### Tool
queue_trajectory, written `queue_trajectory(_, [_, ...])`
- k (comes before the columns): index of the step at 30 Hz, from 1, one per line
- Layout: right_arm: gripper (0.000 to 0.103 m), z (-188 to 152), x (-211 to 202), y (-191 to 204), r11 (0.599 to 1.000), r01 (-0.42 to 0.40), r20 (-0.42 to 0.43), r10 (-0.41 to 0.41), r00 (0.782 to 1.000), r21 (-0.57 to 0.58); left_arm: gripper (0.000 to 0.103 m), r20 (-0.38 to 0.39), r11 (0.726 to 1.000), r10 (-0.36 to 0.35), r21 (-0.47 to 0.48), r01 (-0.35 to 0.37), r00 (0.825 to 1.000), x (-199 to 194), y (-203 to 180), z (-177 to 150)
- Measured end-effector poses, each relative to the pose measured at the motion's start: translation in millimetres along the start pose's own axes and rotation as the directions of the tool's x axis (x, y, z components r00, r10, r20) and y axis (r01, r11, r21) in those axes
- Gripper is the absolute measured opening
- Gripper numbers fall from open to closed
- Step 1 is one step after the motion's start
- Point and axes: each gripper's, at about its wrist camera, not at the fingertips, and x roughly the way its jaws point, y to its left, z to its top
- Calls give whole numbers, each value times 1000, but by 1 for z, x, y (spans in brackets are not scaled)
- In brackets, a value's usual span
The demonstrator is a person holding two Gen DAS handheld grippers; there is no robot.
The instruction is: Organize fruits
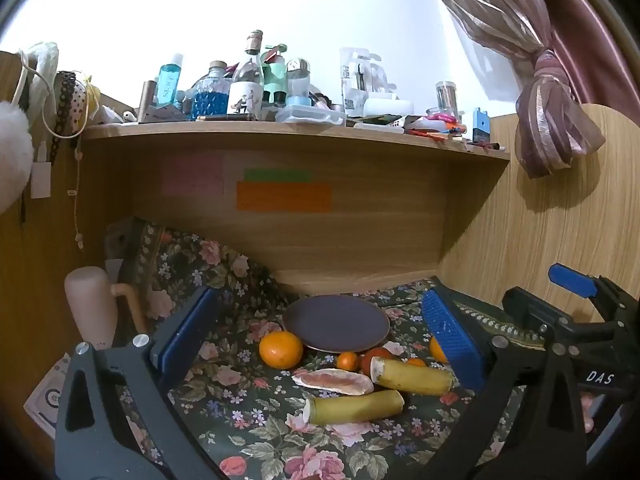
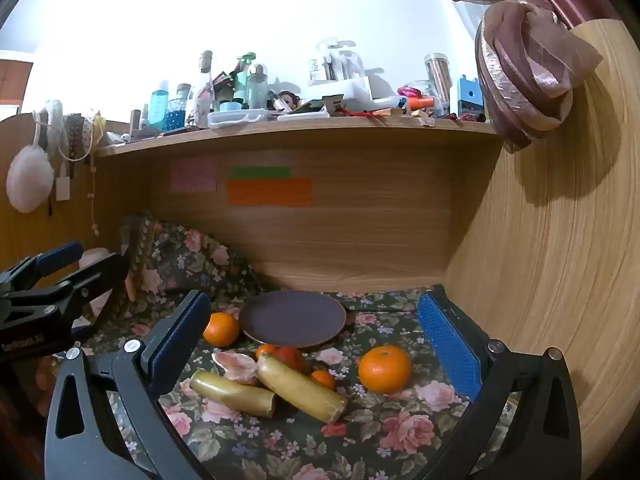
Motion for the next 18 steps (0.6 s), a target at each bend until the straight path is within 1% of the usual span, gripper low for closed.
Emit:
queue_trajectory(2, [103,0,-1,1,1000,1,-1,-1,1000,-4,103,1,1000,0,10,0,1000,0,0,0])
queue_trajectory(3, [103,1,-1,-2,1000,1,-6,-1,1000,22,103,2,1000,2,13,-2,1000,-1,0,0])
queue_trajectory(6, [103,-1,1,1,1000,2,-8,-1,1000,21,103,-5,999,5,39,-5,1000,1,-10,-2])
queue_trajectory(7, [103,0,1,0,1000,0,-6,0,1000,20,103,-17,1000,-8,25,8,1000,2,-2,3])
queue_trajectory(11, [103,0,3,1,1000,-2,1,2,1000,15,103,-4,1000,-3,20,3,1000,2,-1,-2])
queue_trajectory(18, [103,2,2,1,1000,-15,10,15,1000,9,103,9,1000,11,8,-11,1000,-1,2,1])
